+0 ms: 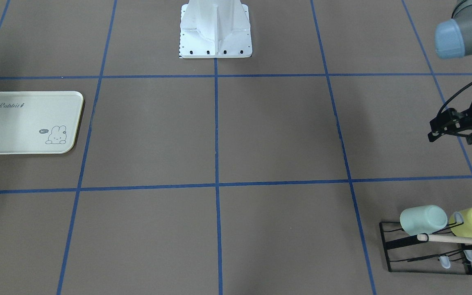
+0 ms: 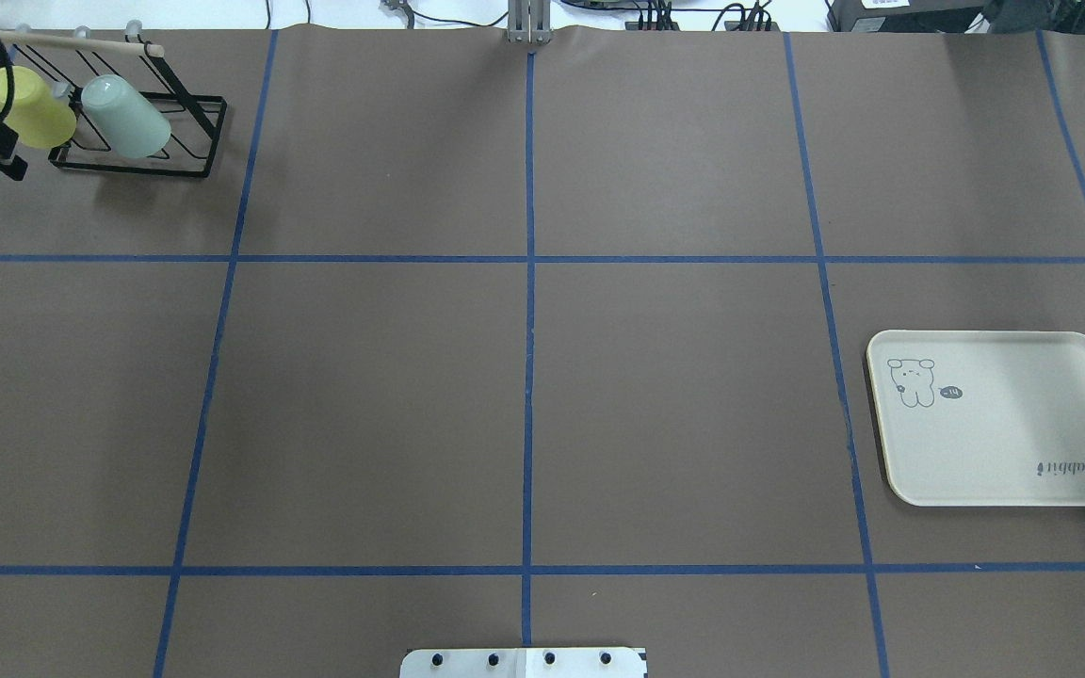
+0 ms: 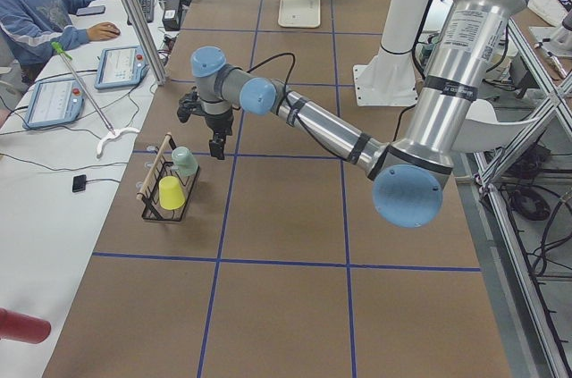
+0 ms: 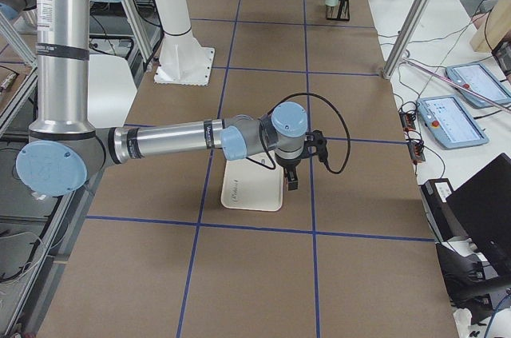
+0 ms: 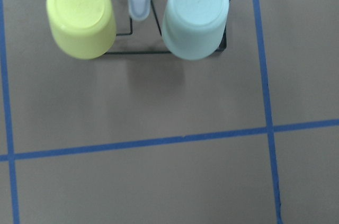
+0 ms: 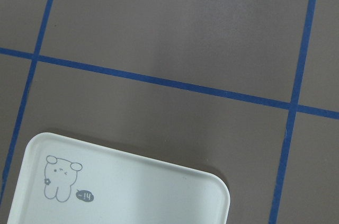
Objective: Left arm grabs green cup and hands to right arm on tray
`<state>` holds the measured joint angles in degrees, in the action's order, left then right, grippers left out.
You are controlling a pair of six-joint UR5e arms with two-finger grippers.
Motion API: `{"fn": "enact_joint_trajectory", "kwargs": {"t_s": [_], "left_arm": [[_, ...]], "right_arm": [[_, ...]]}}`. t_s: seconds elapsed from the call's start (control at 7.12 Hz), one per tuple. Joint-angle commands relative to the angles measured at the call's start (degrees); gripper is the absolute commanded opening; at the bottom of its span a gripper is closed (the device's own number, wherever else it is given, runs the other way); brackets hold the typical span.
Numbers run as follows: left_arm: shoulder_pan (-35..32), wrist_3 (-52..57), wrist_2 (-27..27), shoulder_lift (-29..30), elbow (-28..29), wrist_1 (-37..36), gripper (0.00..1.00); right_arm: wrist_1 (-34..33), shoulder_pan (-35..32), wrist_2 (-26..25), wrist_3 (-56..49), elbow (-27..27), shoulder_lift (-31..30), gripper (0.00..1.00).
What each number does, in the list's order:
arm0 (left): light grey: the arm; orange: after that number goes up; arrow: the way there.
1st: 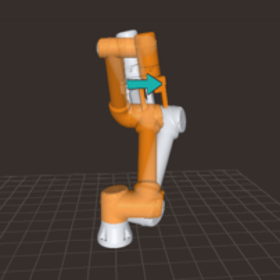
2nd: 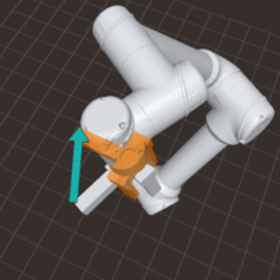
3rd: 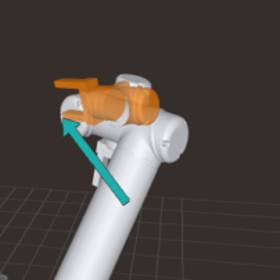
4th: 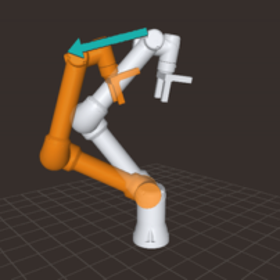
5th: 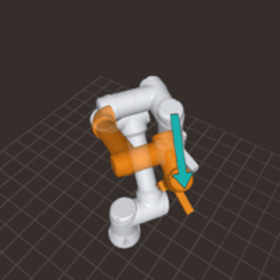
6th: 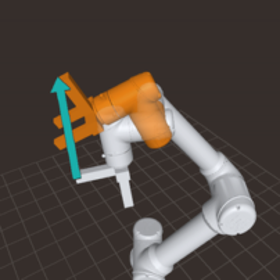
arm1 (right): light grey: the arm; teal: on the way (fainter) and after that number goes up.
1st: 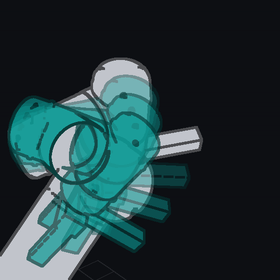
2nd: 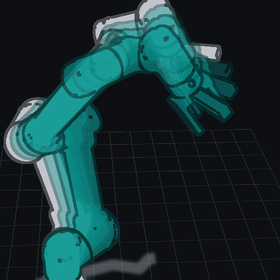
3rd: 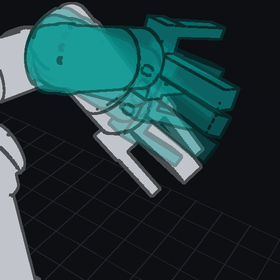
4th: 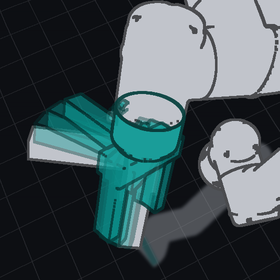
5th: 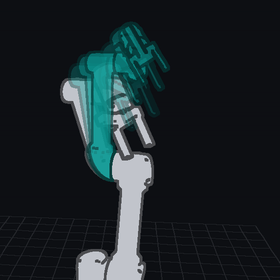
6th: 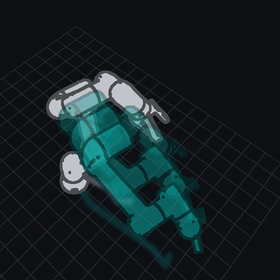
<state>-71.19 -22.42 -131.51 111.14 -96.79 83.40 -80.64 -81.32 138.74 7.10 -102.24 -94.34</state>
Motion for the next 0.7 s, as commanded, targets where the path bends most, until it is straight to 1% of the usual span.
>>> {"fn": "enact_joint_trajectory", "kwargs": {"t_s": [0.0, 0.14, 0.28, 0.42, 0.56], "left_arm": [[2.27, -1.83, -0.23, 9.13, 11.56, 0.27, 0.99], [2.55, -1.32, 0.2, 10.14, 13.27, 0.62, 0.99], [3.07, -1.66, 0.29, 10.67, 18.69, 7.59, 0.99], [3.25, -4.71, 0.2, 10.76, 21.79, 10.44, 0.99], [3.51, -10.22, 0.2, 12.33, 23.3, 10.82, 0.99]], "right_arm": [[0.22, 0.2, -0.58, 0.11, 0.98, 0.13, 0.99], [0.22, 0.37, -0.58, 0.11, 1.07, 0.21, 0.99], [0.22, 0.38, -0.66, 0.11, 1.07, 0.47, 0.99], [0.22, 0.81, -0.66, 0.19, 1.07, 0.48, 0.99], [0.22, 0.81, -0.66, 0.11, 1.07, 0.56, 0.99]]}}
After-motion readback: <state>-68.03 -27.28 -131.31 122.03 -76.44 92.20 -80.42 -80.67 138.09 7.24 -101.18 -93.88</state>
